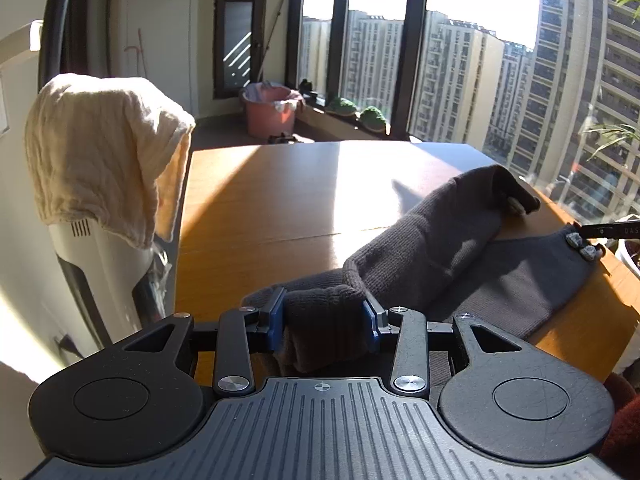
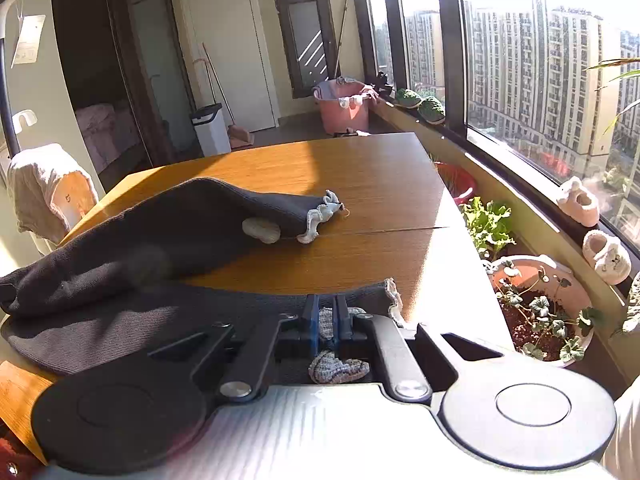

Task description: Fold clothes

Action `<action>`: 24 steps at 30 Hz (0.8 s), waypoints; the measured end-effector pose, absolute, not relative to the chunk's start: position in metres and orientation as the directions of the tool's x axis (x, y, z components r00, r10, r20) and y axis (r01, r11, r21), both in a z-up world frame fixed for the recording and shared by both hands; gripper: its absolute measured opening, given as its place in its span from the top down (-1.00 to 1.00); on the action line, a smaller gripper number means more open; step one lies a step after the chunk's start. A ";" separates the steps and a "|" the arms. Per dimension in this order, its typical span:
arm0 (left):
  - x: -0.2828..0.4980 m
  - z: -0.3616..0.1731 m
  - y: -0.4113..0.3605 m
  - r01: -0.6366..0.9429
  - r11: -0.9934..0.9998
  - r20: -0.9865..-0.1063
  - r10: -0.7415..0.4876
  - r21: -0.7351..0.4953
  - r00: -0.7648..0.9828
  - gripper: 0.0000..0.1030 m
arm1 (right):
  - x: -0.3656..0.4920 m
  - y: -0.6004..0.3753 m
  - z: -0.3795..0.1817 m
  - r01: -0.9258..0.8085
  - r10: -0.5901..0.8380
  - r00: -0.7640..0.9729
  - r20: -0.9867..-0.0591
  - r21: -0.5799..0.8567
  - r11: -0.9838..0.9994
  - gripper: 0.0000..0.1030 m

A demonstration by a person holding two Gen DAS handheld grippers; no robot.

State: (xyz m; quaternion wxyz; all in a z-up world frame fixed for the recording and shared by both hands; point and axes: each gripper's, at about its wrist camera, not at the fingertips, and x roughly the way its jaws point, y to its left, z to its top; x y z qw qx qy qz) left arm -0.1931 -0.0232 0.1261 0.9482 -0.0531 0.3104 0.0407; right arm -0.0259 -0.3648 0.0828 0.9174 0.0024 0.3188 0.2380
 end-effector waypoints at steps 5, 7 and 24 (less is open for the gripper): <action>-0.189 0.126 -0.024 -0.121 0.991 -0.592 0.059 -0.065 0.804 0.19 | 0.007 -0.341 0.090 -0.429 0.478 0.692 -0.541 0.225 0.875 0.15; -0.190 0.125 -0.025 -0.123 0.990 -0.596 0.060 -0.065 0.800 0.19 | 0.026 -0.329 0.090 -0.410 0.494 0.681 -0.540 0.277 0.869 0.15; -0.197 0.116 -0.019 -0.136 0.982 -0.587 0.033 -0.133 0.809 0.16 | 0.131 -0.187 0.065 -0.382 0.293 0.692 -0.660 0.009 0.924 0.00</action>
